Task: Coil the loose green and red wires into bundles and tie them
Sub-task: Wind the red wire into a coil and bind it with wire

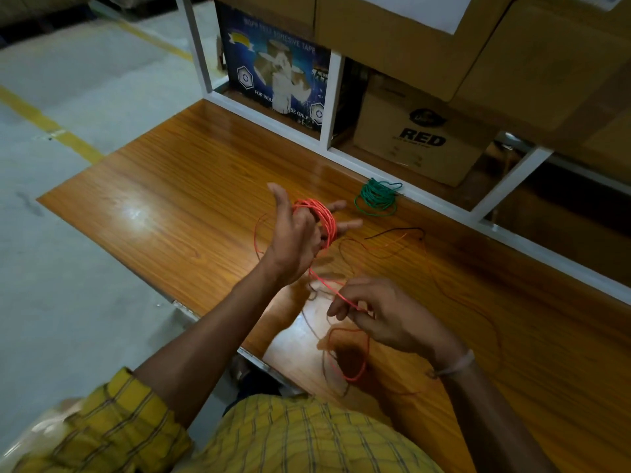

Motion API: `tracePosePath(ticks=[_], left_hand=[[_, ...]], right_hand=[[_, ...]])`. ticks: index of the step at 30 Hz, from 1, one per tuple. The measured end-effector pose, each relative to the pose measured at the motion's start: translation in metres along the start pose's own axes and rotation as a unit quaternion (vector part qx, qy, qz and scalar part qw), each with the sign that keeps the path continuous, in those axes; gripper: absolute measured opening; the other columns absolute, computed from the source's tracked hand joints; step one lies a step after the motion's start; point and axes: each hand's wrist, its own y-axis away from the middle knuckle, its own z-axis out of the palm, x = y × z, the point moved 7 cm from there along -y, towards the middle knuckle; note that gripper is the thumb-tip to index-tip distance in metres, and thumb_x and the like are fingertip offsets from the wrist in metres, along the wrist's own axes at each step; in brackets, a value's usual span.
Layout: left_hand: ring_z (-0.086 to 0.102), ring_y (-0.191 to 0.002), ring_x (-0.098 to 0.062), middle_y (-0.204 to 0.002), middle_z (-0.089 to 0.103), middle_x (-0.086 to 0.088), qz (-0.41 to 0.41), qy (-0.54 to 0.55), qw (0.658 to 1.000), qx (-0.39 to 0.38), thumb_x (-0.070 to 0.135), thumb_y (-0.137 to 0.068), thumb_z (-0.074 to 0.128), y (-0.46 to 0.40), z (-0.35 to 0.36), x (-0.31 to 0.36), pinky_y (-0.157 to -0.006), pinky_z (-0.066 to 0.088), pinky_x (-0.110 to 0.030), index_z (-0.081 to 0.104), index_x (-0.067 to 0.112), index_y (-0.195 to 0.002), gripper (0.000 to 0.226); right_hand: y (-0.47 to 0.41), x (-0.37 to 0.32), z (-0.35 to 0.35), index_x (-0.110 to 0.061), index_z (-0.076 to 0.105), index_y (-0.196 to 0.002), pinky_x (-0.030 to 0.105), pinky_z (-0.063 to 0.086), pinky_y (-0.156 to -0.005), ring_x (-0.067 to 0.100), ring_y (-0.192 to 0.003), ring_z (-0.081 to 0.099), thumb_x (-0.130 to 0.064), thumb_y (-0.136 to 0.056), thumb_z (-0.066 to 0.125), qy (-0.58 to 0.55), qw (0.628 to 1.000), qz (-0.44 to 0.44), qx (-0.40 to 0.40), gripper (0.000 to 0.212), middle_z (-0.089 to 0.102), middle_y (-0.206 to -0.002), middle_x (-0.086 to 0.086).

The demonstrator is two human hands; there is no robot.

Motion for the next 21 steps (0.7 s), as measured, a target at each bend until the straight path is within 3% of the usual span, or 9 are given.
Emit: tracePosePath(ticks=[2,4,6,7,10,13,15,17,21], left_hand=[[0.071,-0.122,-0.041,-0.125,0.066,-0.041,-0.012,-0.076,0.996,-0.033,0.090,-0.083,-0.006,0.006,0.008,-0.005,-0.129,0.027,-0.057,0.066,0.006,-0.136,0.122],[0.079,-0.087,-0.024,-0.091,0.076,-0.023,-0.027,-0.114,0.992,-0.050,0.072,-0.098,-0.016,0.011,0.018,-0.006,-0.109,0.046,-0.046,0.084,0.024,-0.091,0.111],[0.067,-0.059,-0.007,-0.063,0.069,-0.001,-0.039,-0.126,0.988,-0.079,0.055,-0.103,-0.024,0.015,0.025,-0.006,-0.088,0.047,-0.038,0.077,0.029,-0.056,0.114],[0.066,-0.060,-0.009,-0.064,0.070,-0.002,-0.043,-0.132,0.987,-0.087,0.053,-0.103,-0.025,0.015,0.027,-0.005,-0.094,0.048,-0.038,0.075,0.030,-0.054,0.114],[0.071,-0.090,-0.033,-0.114,0.065,-0.046,-0.046,-0.113,0.989,-0.078,0.073,-0.095,-0.017,0.012,0.015,-0.005,-0.122,0.037,-0.062,0.079,0.034,-0.087,0.104],[0.075,-0.097,-0.038,-0.126,0.060,-0.048,-0.033,-0.127,0.991,-0.023,0.078,-0.094,-0.014,0.001,-0.009,-0.001,-0.125,0.031,-0.065,0.062,0.030,-0.107,0.091],[0.074,-0.090,-0.037,-0.121,0.061,-0.048,-0.043,-0.179,0.982,-0.035,0.083,-0.092,-0.010,-0.001,-0.016,-0.001,-0.116,0.043,-0.061,0.061,0.027,-0.107,0.091],[0.071,-0.078,-0.034,-0.109,0.064,-0.047,-0.079,-0.251,0.961,-0.090,0.088,-0.087,-0.004,-0.001,-0.018,-0.009,-0.090,0.056,-0.048,0.065,0.010,-0.113,0.107],[0.052,-0.060,-0.032,-0.090,0.060,-0.044,-0.103,-0.322,0.911,-0.234,0.083,-0.097,0.004,0.016,-0.007,-0.022,-0.065,0.046,-0.036,0.054,-0.012,-0.125,0.111]], right_hand=[[0.000,-0.007,-0.019,-0.022,0.079,-0.097,0.024,0.055,-0.074,0.012,-0.086,0.073,0.003,-0.084,0.063,-0.039,0.999,0.025,0.005,0.032,0.075,-0.089,-0.009],[0.001,-0.002,-0.033,-0.024,0.080,-0.090,0.031,0.059,-0.074,0.010,-0.084,0.074,-0.001,-0.087,0.069,-0.051,0.996,0.076,-0.010,0.026,0.077,-0.084,-0.009],[0.002,0.004,-0.040,-0.022,0.079,-0.086,0.040,0.062,-0.078,0.014,-0.082,0.075,-0.002,-0.087,0.071,-0.068,0.989,0.120,-0.050,0.022,0.079,-0.083,-0.004],[0.003,0.005,-0.041,-0.018,0.078,-0.087,0.044,0.063,-0.077,0.019,-0.080,0.076,0.000,-0.087,0.070,-0.083,0.985,0.135,-0.070,0.020,0.079,-0.083,0.001],[0.009,0.006,-0.040,-0.006,0.072,-0.094,0.033,0.061,-0.059,0.020,-0.064,0.075,0.005,-0.093,0.062,-0.127,0.969,0.166,-0.130,0.014,0.077,-0.078,0.018],[0.015,0.007,-0.040,-0.002,0.070,-0.098,0.026,0.055,-0.053,0.014,-0.056,0.070,0.004,-0.096,0.063,-0.152,0.963,0.161,-0.156,0.009,0.075,-0.077,0.021],[0.015,0.010,-0.047,0.005,0.068,-0.100,0.028,0.058,-0.055,0.018,-0.060,0.071,0.005,-0.099,0.061,-0.198,0.960,0.150,-0.129,0.007,0.074,-0.079,0.021],[0.012,0.017,-0.062,0.009,0.066,-0.101,0.028,0.059,-0.059,0.024,-0.065,0.072,0.009,-0.099,0.059,-0.224,0.963,0.136,-0.069,0.008,0.072,-0.081,0.026],[0.004,0.039,-0.082,0.007,0.066,-0.103,0.030,0.058,-0.055,0.037,-0.059,0.069,0.010,-0.101,0.055,-0.228,0.962,0.135,0.059,0.012,0.071,-0.088,0.030]])
